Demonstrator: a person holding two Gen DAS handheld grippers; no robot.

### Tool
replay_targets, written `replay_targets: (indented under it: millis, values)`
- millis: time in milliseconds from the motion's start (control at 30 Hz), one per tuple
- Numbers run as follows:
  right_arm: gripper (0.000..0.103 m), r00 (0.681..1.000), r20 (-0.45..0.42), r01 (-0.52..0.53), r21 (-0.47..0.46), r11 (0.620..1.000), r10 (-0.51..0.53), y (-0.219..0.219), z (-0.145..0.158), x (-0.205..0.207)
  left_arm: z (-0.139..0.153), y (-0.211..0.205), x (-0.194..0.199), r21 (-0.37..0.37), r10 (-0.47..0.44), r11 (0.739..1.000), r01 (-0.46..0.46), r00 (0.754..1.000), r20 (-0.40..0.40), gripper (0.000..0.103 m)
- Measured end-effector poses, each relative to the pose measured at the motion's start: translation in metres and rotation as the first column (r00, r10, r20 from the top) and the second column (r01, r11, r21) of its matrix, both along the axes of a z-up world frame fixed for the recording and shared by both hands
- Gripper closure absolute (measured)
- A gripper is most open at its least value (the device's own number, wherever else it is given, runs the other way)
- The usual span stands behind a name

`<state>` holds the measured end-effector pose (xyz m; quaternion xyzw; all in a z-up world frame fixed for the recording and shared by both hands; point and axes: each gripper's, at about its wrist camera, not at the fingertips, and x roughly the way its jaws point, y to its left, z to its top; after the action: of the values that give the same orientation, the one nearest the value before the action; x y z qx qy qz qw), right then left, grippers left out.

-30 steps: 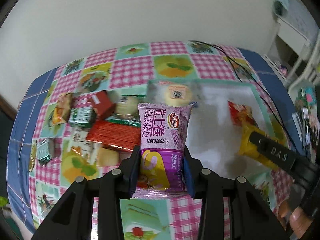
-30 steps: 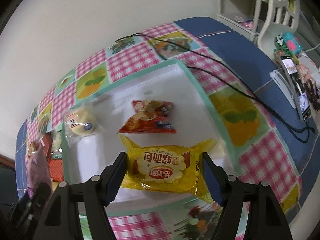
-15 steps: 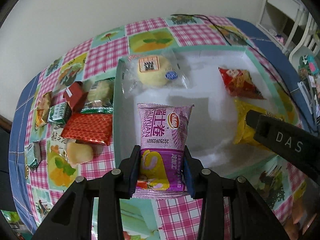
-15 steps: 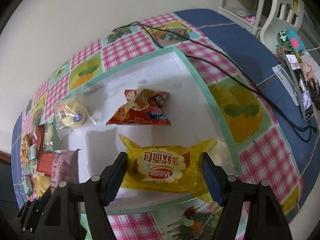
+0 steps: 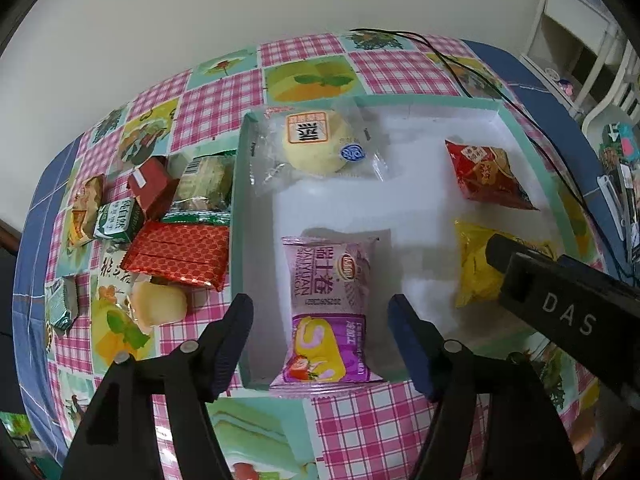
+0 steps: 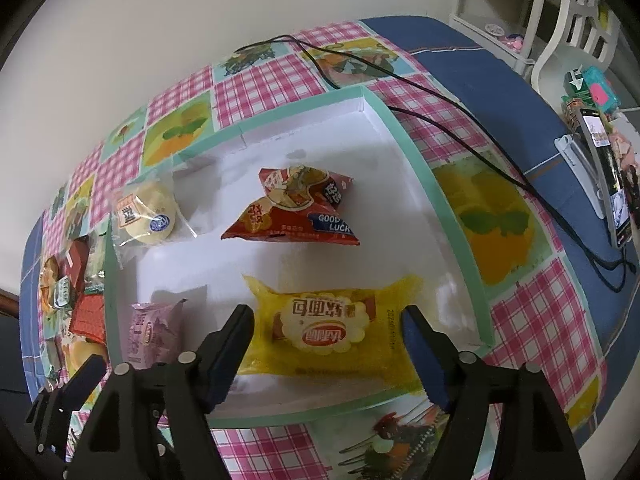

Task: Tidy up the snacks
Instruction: 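Carry both packets into the white tray and release them, then move both tools back over the remaining snacks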

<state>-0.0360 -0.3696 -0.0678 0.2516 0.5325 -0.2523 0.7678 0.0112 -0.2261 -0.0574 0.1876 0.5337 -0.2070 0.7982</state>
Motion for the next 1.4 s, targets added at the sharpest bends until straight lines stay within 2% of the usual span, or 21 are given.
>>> replay_targets:
  millis: [167,267,300,400,467,533,700,967,1400]
  values:
    - [0.019,1.000,0.009,0.002,-0.005,1.000,-0.002,0.001,0.002,0.000,0.006,0.013,0.008,0.004,0.059,0.998,-0.059,0.998,0.010,0.027]
    - [0.018,1.000,0.013,-0.002,-0.004,1.000,0.002,0.001,0.001,0.000,0.007,0.026,0.016,0.013,0.122,0.992,-0.122,0.992,0.019,0.016]
    - [0.018,1.000,0.012,-0.004,-0.006,1.000,0.004,0.001,0.002,-0.001,0.007,0.031,0.020,0.013,0.150,0.989,-0.151,0.988,0.020,0.015]
    - [0.013,1.000,0.012,-0.012,-0.015,1.000,0.012,0.003,0.002,0.000,0.009,0.049,0.033,0.007,0.243,0.970,-0.243,0.970,0.025,0.013]
    - [0.000,1.000,0.013,-0.017,-0.020,1.000,0.017,0.004,0.002,0.001,0.009,0.061,0.039,-0.001,0.297,0.955,-0.297,0.954,0.024,0.005]
    - [0.000,1.000,0.018,-0.023,-0.025,0.999,0.024,0.006,0.003,0.001,0.009,0.074,0.046,-0.007,0.351,0.936,-0.351,0.936,0.023,0.003]
    - [0.000,0.999,0.019,-0.039,-0.038,0.999,0.040,0.008,0.003,0.002,0.007,0.093,0.053,-0.015,0.418,0.908,-0.418,0.908,0.007,0.001]
    - [0.000,0.997,0.045,-0.061,-0.070,0.996,0.064,0.014,0.007,0.004,0.006,0.101,0.058,0.008,0.432,0.902,-0.433,0.901,0.018,0.001]
    - [0.000,0.987,0.114,-0.099,-0.125,0.987,0.113,0.038,0.031,0.008,0.020,0.120,0.069,-0.020,0.423,0.906,-0.423,0.905,0.049,0.001]
